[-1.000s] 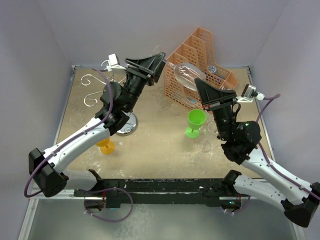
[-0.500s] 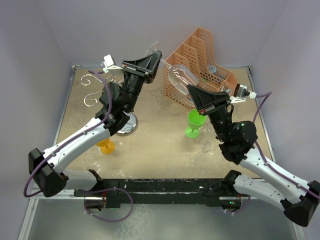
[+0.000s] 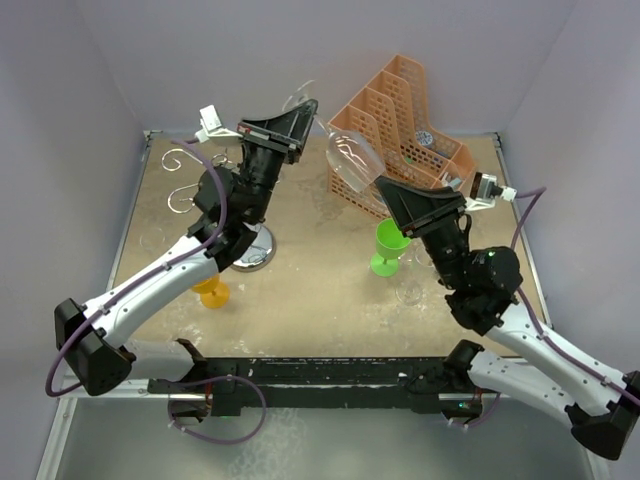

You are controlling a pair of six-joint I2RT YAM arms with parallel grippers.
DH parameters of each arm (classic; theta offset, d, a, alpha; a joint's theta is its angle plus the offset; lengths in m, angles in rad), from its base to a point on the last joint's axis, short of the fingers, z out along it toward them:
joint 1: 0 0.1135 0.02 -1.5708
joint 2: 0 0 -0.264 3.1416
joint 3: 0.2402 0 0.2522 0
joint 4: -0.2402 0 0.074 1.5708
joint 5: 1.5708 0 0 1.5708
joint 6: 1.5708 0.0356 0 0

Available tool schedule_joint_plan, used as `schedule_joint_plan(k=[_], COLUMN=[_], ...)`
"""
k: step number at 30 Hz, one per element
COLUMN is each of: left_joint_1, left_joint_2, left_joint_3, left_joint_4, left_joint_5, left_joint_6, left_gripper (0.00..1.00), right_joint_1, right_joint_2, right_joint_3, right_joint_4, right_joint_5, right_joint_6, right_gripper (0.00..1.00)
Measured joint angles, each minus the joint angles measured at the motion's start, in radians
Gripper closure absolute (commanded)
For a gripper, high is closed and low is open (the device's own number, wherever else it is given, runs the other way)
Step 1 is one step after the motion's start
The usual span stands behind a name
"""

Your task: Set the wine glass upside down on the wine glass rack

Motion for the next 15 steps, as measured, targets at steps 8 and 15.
schedule_joint_plan(k=[8, 15], left_joint_1=[0.008, 0.009], left_joint_2=[-0.056, -0.08], left_joint_3=[0.019, 0.113], left_joint_4=[-0.071, -0.231], left_joint_5=[0.027, 0.203], left_joint_6=[0.189, 0.437], left_gripper=[1.0, 1.0], right_joint_1=[0.0, 0.0], right_joint_2=[-0.108, -0.154], right_joint_3=[0.0, 0.099], right_joint_4=[-0.179, -0.427], right_joint_5=[-0.014, -0.04], right_joint_6=[-0.091, -0.33], right_gripper=[0.28, 0.29])
